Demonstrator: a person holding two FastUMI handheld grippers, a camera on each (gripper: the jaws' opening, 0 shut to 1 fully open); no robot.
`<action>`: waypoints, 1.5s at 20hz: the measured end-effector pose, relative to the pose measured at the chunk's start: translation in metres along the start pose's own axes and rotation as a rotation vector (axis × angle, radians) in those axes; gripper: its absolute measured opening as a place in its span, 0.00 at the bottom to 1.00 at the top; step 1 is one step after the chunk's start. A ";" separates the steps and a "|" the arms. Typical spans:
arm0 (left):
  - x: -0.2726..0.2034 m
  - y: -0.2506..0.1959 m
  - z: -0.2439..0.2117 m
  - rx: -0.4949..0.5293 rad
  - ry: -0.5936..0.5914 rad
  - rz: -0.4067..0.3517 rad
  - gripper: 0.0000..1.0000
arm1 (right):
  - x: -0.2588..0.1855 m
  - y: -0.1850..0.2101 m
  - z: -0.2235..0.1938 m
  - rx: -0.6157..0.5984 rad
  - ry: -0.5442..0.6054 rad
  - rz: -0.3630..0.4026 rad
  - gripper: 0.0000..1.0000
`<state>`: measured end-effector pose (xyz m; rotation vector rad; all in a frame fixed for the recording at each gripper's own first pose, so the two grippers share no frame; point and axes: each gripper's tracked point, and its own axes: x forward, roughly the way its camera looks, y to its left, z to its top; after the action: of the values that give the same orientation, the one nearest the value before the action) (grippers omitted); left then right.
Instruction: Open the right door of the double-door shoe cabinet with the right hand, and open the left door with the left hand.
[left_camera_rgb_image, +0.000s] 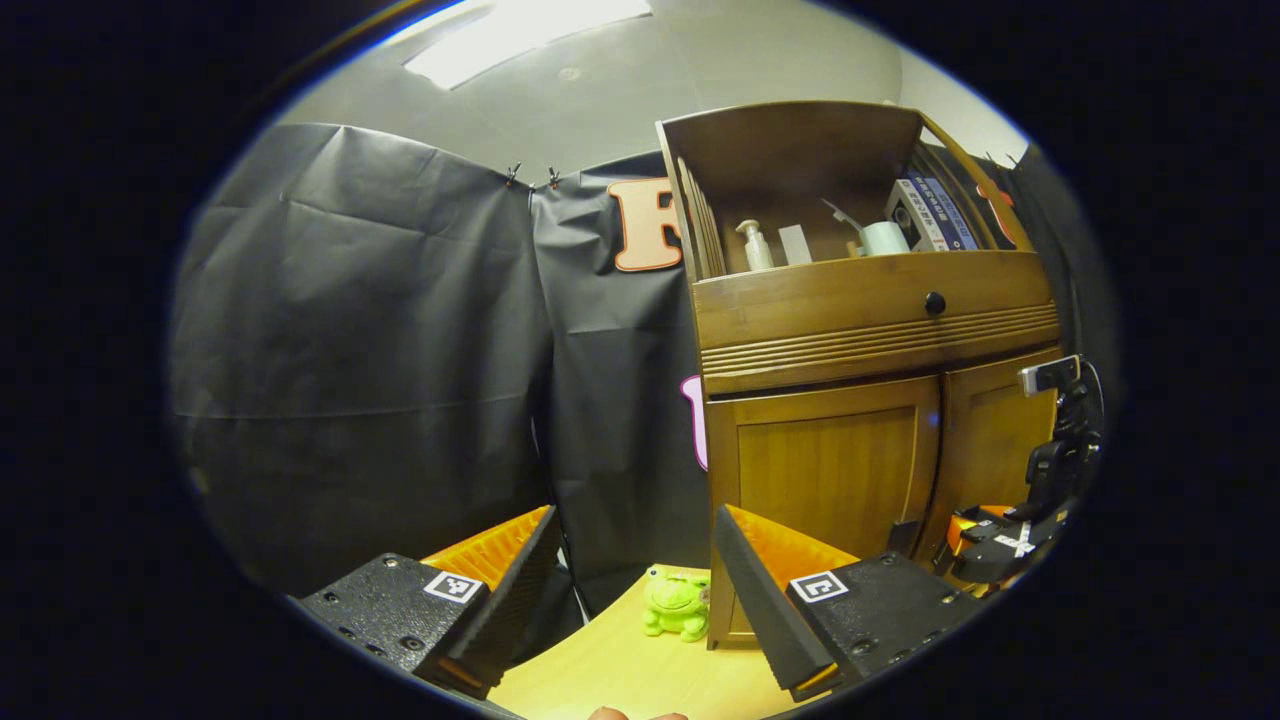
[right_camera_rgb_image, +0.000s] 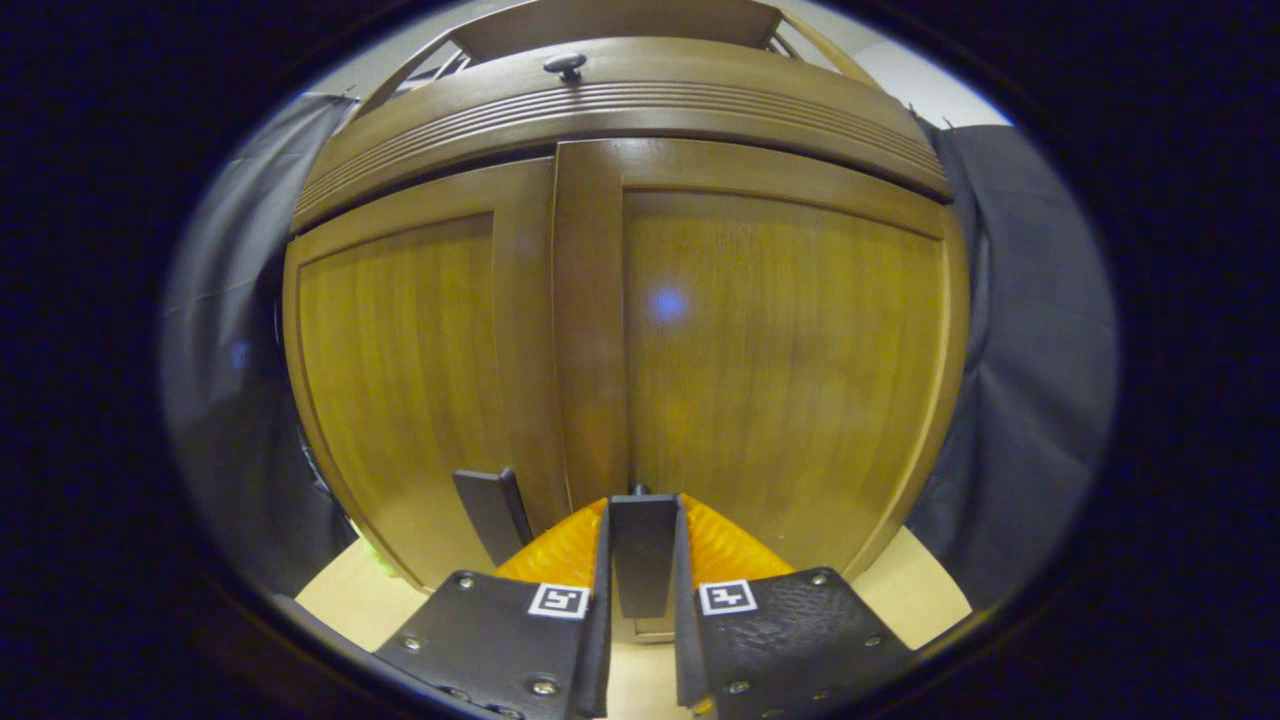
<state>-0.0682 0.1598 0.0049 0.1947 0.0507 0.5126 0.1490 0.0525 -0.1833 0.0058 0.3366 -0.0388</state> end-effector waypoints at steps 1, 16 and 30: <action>-0.001 -0.002 0.001 -0.003 -0.004 -0.009 0.93 | -0.002 -0.001 0.000 0.008 -0.005 -0.011 0.26; -0.015 -0.059 -0.005 -0.114 0.023 -0.248 0.93 | -0.036 -0.025 -0.010 0.051 -0.004 -0.083 0.23; -0.026 -0.148 -0.019 -0.146 0.064 -0.490 0.96 | -0.093 -0.103 -0.019 0.091 0.002 -0.272 0.22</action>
<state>-0.0208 0.0241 -0.0426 0.0191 0.1197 0.0326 0.0506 -0.0463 -0.1706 0.0504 0.3351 -0.3235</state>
